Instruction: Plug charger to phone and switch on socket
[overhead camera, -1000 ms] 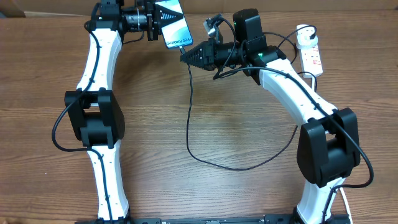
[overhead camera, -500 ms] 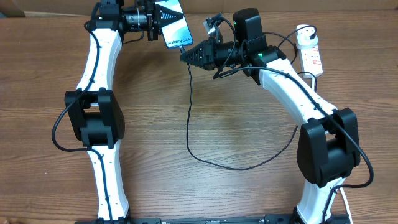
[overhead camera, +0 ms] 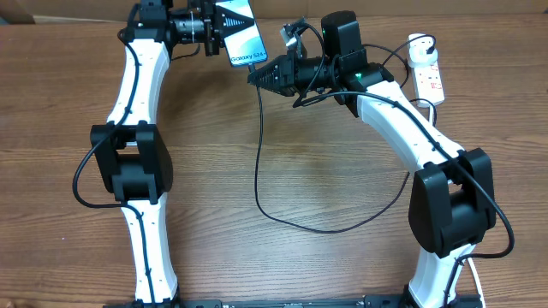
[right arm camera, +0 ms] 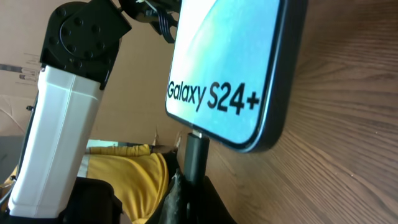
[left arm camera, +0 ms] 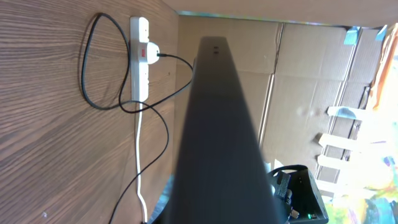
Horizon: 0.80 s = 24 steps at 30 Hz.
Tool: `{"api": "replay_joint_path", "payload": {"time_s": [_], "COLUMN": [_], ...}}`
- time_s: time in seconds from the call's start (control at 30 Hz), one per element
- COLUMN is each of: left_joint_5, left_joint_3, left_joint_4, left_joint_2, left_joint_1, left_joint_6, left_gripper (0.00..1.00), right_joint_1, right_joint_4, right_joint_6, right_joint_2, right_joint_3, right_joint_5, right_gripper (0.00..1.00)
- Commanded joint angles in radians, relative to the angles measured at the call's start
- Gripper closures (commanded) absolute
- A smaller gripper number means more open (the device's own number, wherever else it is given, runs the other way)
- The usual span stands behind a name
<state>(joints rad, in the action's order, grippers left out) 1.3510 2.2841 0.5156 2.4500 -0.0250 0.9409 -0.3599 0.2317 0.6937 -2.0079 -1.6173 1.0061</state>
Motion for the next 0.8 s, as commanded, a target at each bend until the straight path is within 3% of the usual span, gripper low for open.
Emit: {"api": "replay_joint_path", "payload": {"time_s": [0.0,0.37,0.4,0.5,0.57,0.77], "left_joint_5": [0.083,0.116,0.116,0.113,0.112,0.108], "left_joint_3": [0.008,0.008,0.008,0.008,0.008,0.008], "left_joint_4": [0.003,0.003,0.003,0.003,0.003,0.003], "left_joint_2": [-0.03,-0.03,-0.03,-0.03,-0.03,-0.03], "left_joint_1": [-0.05,-0.053,-0.052,-0.044,-0.038,-0.023], "left_joint_6": [-0.014,-0.022,-0.022,-0.029,-0.03,-0.039], "left_gripper": [0.96,0.96,0.96,0.96,0.96,0.96], "right_joint_1": [0.007,0.008,0.008,0.013,0.02,0.056], "right_joint_4": [-0.029,-0.04,-0.04,-0.035,-0.034,-0.003], "right_joint_6": [0.014,0.013,0.013,0.012,0.009,-0.018], "right_joint_2": [-0.015,-0.04,-0.039,-0.039,-0.039,-0.038], "right_joint_3": [-0.013,-0.013,-0.013,-0.013,-0.013,-0.013], "right_joint_5": [-0.069,-0.061,-0.059,-0.049,-0.033,0.001], "right_gripper": [0.96,0.96,0.94,0.67,0.56,0.48]}}
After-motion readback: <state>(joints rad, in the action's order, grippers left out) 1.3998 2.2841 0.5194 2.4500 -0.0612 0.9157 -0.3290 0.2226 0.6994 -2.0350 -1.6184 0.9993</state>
